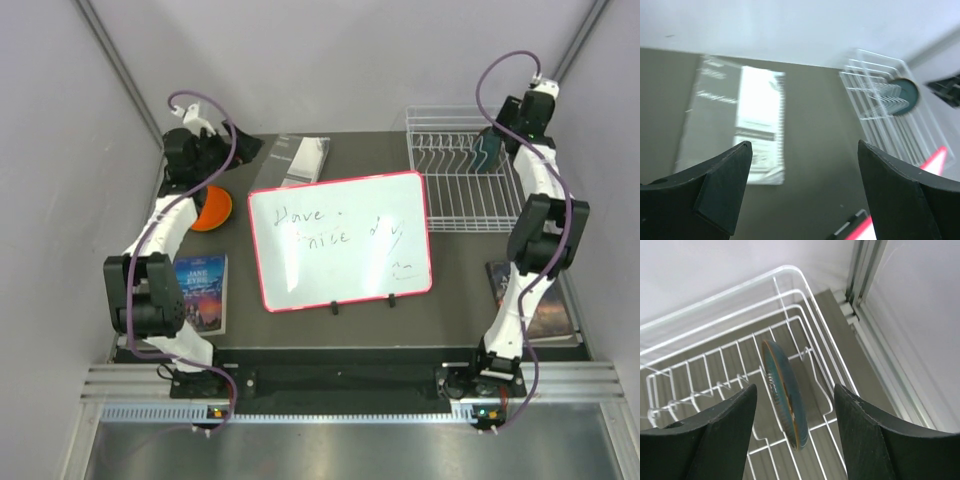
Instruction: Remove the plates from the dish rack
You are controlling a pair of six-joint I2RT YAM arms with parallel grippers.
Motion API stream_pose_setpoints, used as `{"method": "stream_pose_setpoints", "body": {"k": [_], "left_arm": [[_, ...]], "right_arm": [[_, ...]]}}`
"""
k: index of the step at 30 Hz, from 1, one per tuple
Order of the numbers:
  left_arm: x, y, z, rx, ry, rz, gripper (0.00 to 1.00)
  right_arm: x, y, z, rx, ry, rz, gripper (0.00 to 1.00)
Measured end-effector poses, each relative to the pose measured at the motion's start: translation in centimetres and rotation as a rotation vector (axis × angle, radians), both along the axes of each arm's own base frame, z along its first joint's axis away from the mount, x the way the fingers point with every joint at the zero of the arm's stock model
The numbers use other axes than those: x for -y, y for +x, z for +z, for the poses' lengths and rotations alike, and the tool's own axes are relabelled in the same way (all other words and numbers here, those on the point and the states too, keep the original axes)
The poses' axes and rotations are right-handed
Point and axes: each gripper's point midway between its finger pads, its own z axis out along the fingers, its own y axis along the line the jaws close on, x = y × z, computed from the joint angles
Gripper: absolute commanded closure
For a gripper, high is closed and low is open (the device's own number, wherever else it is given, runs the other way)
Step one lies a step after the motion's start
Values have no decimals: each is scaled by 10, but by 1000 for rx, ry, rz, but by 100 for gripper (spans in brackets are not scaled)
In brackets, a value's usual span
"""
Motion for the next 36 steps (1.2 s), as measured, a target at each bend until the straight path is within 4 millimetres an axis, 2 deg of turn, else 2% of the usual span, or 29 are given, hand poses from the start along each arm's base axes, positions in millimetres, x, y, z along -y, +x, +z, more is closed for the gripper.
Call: {"method": "stream_pose_setpoints", "body": {"k": [1,4,8,16,18,19,20,24,25,27,28,36], "left_arm": [[16,-3,7,18,-7,-46,10],[38,-6,17,50,-17,-111,11],[49,-8,20,63,-20,-144,11],[61,-11,22,74,-31,-181,11],[64,-11,21,71,-36,-189,11],[65,-11,20,69,-37,-191,12],[66,-10,19,65,-37,-193,11],[67,-10,17,64,-37,-193,12],[67,-10,18,65,-37,-193,12],[67,-10,17,64,-37,-193,12],[66,-10,17,64,-37,-193,12],[66,-10,17,64,-36,-192,12]], "right_arm": [[1,3,-8,-19,0,4,38],[1,7,-29,-67,6,22,41],[-1,13,-46,-108,11,48,43],[-2,22,-60,-139,14,78,48],[-2,23,-64,-148,16,81,54],[-2,24,-66,-153,15,84,65],[-2,23,-70,-161,15,87,69],[-2,22,-79,-183,10,94,77],[-2,22,-81,-187,8,97,86],[-2,22,-82,-194,-8,106,92],[-1,21,-83,-202,-29,120,100],[1,23,-83,-196,-53,123,100]]}}
